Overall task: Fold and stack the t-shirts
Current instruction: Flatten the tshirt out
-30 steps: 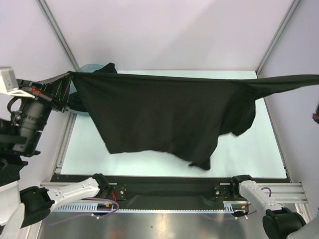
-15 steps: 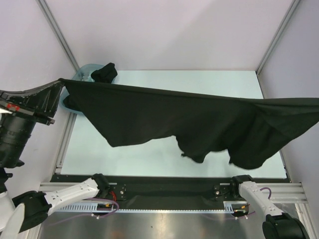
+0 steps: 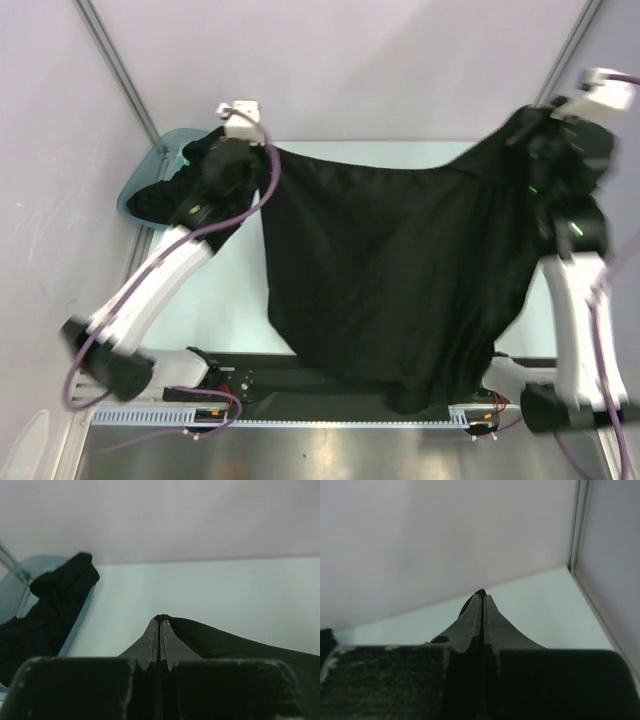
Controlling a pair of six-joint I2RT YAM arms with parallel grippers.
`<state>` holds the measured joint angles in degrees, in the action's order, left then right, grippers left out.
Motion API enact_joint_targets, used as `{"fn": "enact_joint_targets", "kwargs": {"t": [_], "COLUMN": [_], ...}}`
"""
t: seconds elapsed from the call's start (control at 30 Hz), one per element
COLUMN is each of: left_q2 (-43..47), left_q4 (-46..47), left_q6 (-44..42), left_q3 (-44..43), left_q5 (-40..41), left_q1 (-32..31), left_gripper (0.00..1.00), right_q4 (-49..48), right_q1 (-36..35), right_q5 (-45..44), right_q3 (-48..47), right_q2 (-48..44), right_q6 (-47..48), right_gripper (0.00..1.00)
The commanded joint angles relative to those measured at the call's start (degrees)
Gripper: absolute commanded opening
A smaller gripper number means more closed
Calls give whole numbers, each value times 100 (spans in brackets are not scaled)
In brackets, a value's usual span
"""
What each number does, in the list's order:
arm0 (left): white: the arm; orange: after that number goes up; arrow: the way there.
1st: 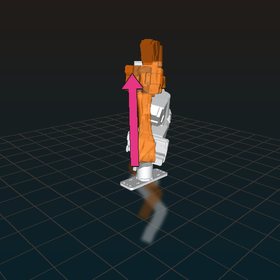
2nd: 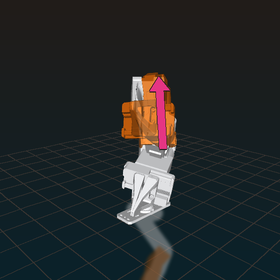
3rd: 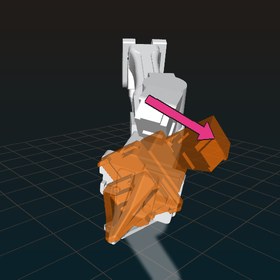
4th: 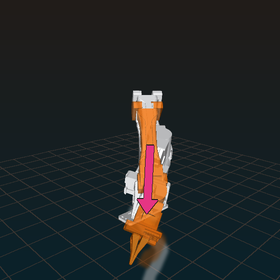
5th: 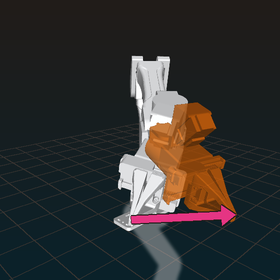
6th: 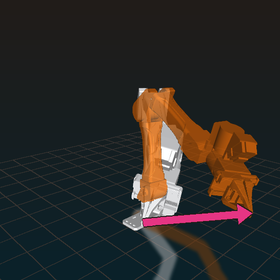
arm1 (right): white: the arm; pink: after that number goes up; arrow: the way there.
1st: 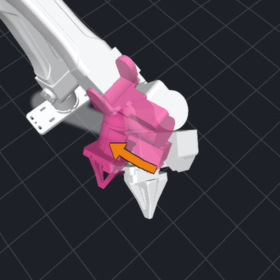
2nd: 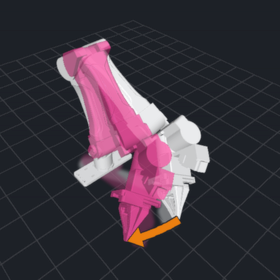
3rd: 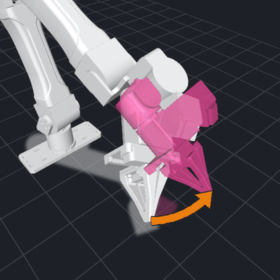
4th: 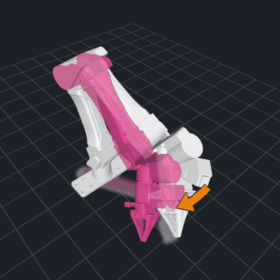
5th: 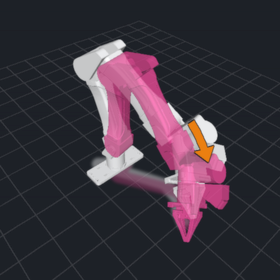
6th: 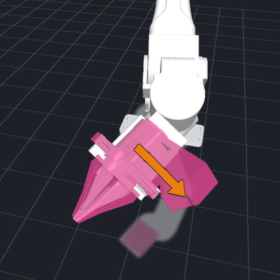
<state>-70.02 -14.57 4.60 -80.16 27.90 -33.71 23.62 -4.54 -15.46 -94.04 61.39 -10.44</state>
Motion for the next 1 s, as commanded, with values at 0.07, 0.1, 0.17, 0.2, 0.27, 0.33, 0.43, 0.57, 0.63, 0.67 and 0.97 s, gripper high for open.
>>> {"fn": "enact_joint_targets", "kwargs": {"t": [0.07, 0.1, 0.17, 0.2, 0.27, 0.33, 0.43, 0.57, 0.63, 0.67, 0.97], "left_q2": [-1913, -2206, -2883, -3495, -4000, -4756, -5572, -6268, -6619, -6734, -7131], "left_q4": [1622, 1876, 1879, 1809, 1905, 1852, 1756, 1668, 1659, 1659, 1519], "left_q6": [155, 146, 216, 312, 287, 340, 348, 357, 366, 366, 708], "left_q3": [-69, -148, -648, -885, -1351, -1886, -2571, -3250, -3583, -3681, -4209], "left_q5": [-346, -495, -689, -750, -899, -971, -997, -1120, -1216, -1278, -1410], "left_q1": [743, 900, 1068, 1208, 1340, 1394, 1482, 1561, 1587, 1613, 1772], "left_gripper": [0, 0, 0, 0, 0, 0, 0, 0, 0, 0, 0], "right_q4": [-2535, -2694, -3115, -3213, -3372, -3547, -3531, -3408, -3408, -3408, -2881], "right_q1": [734, 761, 814, 823, 857, 902, 981, 1016, 1060, 1069, 1130], "right_q5": [992, 1141, 1334, 1405, 1493, 1494, 1774, 1880, 1968, 1986, 2117], "right_q3": [1308, 1266, 1117, 872, 520, 124, -594, -1309, -1494, -1651, -2250], "right_q2": [1584, 1944, 2919, 3228, 4116, 4634, 5549, 6524, 6745, 6833, 7344], "right_q6": [-415, -450, -433, -407, -328, -371, -380, -318, -371, -406, -565], "right_gripper": [0, 0, 0, 0, 0, 0, 0, 0, 0, 0, 0]}}
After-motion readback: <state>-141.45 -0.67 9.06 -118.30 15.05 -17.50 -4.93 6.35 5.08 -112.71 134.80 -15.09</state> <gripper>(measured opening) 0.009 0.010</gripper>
